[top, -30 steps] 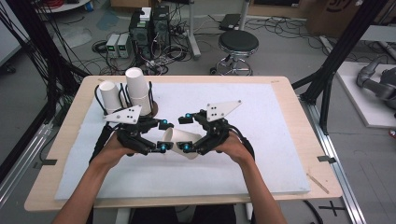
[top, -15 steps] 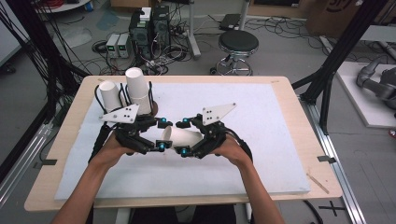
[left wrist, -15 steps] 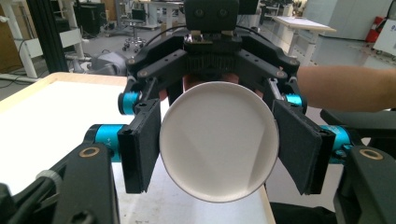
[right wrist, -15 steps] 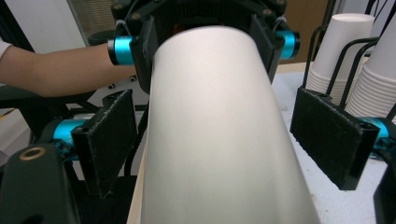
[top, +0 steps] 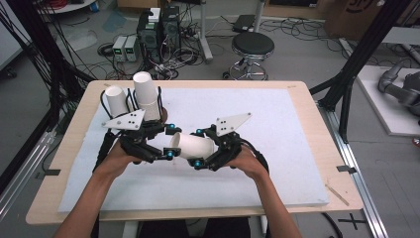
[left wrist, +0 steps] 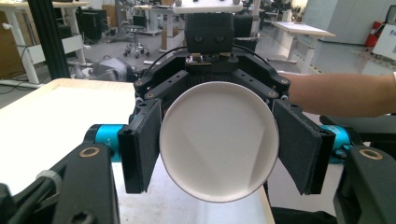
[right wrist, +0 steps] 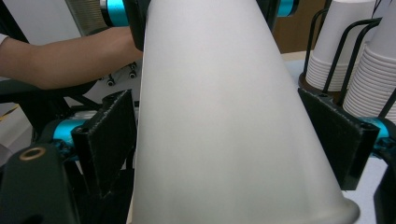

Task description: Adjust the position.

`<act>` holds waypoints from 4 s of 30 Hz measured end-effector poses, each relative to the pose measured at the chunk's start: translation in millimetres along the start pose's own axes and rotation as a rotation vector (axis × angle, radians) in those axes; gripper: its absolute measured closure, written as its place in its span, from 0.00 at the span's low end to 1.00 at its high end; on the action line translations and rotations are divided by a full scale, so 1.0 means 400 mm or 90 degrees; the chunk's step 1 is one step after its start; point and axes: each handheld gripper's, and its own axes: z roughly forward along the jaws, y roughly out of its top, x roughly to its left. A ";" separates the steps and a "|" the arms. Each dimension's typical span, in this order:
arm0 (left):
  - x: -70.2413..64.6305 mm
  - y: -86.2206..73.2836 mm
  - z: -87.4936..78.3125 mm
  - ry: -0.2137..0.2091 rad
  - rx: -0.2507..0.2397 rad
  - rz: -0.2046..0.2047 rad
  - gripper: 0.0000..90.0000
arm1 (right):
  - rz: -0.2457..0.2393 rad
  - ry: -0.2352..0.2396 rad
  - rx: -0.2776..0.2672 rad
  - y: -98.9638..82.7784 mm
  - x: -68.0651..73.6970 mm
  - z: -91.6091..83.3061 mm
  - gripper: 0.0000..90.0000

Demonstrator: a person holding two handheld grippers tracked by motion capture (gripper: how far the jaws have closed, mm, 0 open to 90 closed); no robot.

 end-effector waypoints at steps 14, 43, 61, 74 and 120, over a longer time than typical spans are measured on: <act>-0.003 0.001 -0.003 -0.003 -0.004 0.000 0.39 | 0.000 -0.003 0.003 -0.002 0.001 -0.004 0.17; -0.004 0.001 -0.003 -0.010 -0.004 0.001 0.40 | -0.020 0.001 0.021 -0.002 0.004 -0.010 0.31; 0.000 -0.008 -0.002 0.013 -0.003 -0.009 0.07 | -0.022 -0.007 0.032 -0.002 0.008 -0.013 0.31; -0.002 -0.010 -0.007 0.030 0.035 -0.025 0.06 | -0.018 -0.023 0.034 -0.002 0.004 -0.031 0.31; -0.005 0.021 0.055 0.089 0.603 -0.028 0.06 | -0.081 -0.066 0.380 0.048 0.005 0.005 0.31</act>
